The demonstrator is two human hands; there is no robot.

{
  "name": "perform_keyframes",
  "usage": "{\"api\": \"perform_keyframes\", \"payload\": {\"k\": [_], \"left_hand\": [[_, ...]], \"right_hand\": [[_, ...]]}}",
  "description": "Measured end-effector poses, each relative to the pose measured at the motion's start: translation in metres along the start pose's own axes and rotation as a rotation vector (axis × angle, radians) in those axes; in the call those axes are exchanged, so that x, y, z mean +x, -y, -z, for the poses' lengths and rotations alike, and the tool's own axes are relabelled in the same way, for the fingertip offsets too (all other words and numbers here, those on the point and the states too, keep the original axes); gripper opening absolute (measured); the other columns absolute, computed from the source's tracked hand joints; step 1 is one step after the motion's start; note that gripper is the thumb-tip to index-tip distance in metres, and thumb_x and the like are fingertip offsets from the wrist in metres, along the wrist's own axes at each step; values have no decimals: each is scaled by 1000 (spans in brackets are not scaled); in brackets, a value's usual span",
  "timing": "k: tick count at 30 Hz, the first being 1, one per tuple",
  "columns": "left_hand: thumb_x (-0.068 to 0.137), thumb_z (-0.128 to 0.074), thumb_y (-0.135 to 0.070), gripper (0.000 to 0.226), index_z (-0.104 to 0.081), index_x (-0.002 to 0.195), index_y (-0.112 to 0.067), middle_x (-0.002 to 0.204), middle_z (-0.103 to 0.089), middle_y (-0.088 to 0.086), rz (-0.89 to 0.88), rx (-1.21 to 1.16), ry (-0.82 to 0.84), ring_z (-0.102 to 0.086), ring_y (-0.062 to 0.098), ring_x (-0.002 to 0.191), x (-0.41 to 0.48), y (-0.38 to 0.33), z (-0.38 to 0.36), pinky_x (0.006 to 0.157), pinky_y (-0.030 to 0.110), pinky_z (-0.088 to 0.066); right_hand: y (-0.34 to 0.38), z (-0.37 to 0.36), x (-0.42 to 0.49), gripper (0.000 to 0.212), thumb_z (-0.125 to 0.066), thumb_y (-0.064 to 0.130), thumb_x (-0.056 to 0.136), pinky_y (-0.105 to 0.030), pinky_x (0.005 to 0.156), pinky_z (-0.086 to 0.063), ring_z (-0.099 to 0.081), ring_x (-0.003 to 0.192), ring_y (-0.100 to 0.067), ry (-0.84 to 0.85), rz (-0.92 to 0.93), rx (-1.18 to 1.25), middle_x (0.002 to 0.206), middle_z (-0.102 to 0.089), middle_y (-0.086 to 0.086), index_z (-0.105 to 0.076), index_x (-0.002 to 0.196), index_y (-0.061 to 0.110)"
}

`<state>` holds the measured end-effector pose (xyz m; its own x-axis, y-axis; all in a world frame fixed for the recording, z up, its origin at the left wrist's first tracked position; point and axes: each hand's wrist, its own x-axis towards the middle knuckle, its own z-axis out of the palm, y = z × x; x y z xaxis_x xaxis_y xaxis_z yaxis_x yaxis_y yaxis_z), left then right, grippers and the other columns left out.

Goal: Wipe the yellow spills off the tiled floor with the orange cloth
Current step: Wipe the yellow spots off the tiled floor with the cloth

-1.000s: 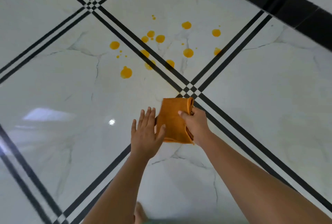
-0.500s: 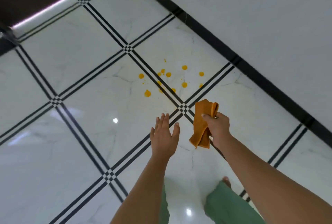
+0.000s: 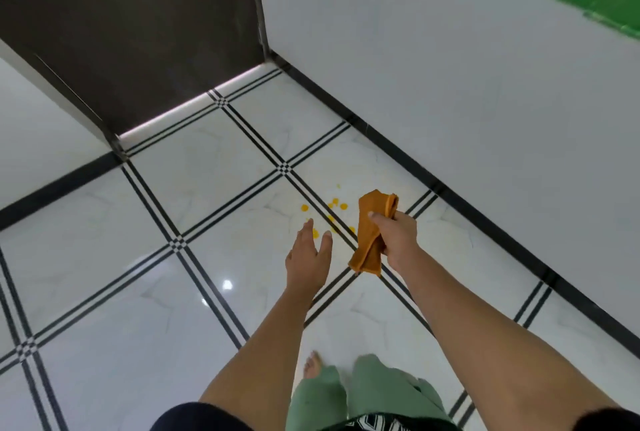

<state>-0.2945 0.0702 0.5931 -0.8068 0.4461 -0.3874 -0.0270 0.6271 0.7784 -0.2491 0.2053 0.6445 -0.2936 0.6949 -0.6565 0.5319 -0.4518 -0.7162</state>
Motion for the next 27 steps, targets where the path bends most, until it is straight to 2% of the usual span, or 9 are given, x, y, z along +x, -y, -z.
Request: {"api": "perform_keyframes", "payload": {"k": [2, 6, 9, 12, 15, 17, 20, 24, 27], "left_hand": [[98, -34, -40, 55, -22, 146, -17, 152, -26, 3, -15, -15, -23, -25, 20, 139, 7, -6, 20, 113, 39, -19], [98, -33, -40, 55, -22, 146, -18, 152, -27, 3, -59, -21, -38, -26, 20, 138, 37, -13, 61, 113, 39, -20], [98, -34, -40, 55, -23, 146, -17, 152, -28, 3, -85, 3, -7, -27, 20, 138, 78, -13, 90, 113, 37, -20], [97, -35, -42, 55, -25, 145, -18, 150, -31, 5, -131, 19, 48, -29, 21, 137, 126, -20, 115, 113, 42, -23], [96, -36, -42, 56, -25, 145, -18, 150, -31, 5, -163, 60, 120, -32, 22, 135, 180, -34, 144, 112, 38, -25], [96, -37, -42, 57, -23, 146, -17, 151, -28, 5, -194, 118, 173, -29, 21, 137, 212, -45, 164, 111, 36, -23], [96, -37, -43, 57, -24, 146, -18, 151, -28, 5, -230, 175, 224, -27, 21, 138, 261, -62, 193, 113, 41, -21], [97, -37, -41, 55, -25, 145, -18, 151, -29, 5, -245, 214, 333, -28, 22, 137, 314, -76, 212, 113, 44, -23], [98, -36, -38, 54, -23, 146, -18, 152, -25, 4, -277, 265, 456, -25, 21, 139, 355, -84, 219, 114, 41, -21]], "right_hand": [[13, -16, -6, 29, -66, 15, 84, -52, 91, -49, -59, 92, -32, 15, 14, 21, 111, -61, -24, -58, 104, -4], [41, -58, -10, 37, -65, 13, 85, -53, 94, -47, -56, 108, -38, 25, 16, 95, 117, -57, -27, -54, 113, -8], [62, -94, -2, 34, -66, 13, 84, -54, 93, -47, -56, 108, -40, 19, 23, 155, 117, -57, -29, -56, 109, -7], [85, -128, 17, 36, -66, 13, 83, -55, 93, -47, -56, 108, -41, -21, 2, 217, 118, -57, -29, -56, 111, -8], [113, -164, 43, 32, -65, 13, 84, -53, 94, -47, -57, 106, -38, -80, -38, 301, 117, -58, -27, -57, 108, -6], [130, -184, 56, 29, -65, 12, 84, -51, 95, -46, -58, 98, -34, -110, -70, 355, 117, -58, -26, -57, 107, -4], [157, -213, 73, 24, -64, 12, 84, -49, 94, -46, -51, 84, -27, -156, -92, 410, 117, -58, -26, -58, 104, -2], [184, -248, 91, 20, -63, 10, 85, -49, 94, -47, -58, 103, -37, -240, -101, 434, 116, -59, -25, -57, 102, 1], [198, -271, 108, 21, -61, 12, 87, -47, 90, -50, -59, 103, -38, -328, -100, 462, 113, -61, -23, -57, 104, 1]]}}
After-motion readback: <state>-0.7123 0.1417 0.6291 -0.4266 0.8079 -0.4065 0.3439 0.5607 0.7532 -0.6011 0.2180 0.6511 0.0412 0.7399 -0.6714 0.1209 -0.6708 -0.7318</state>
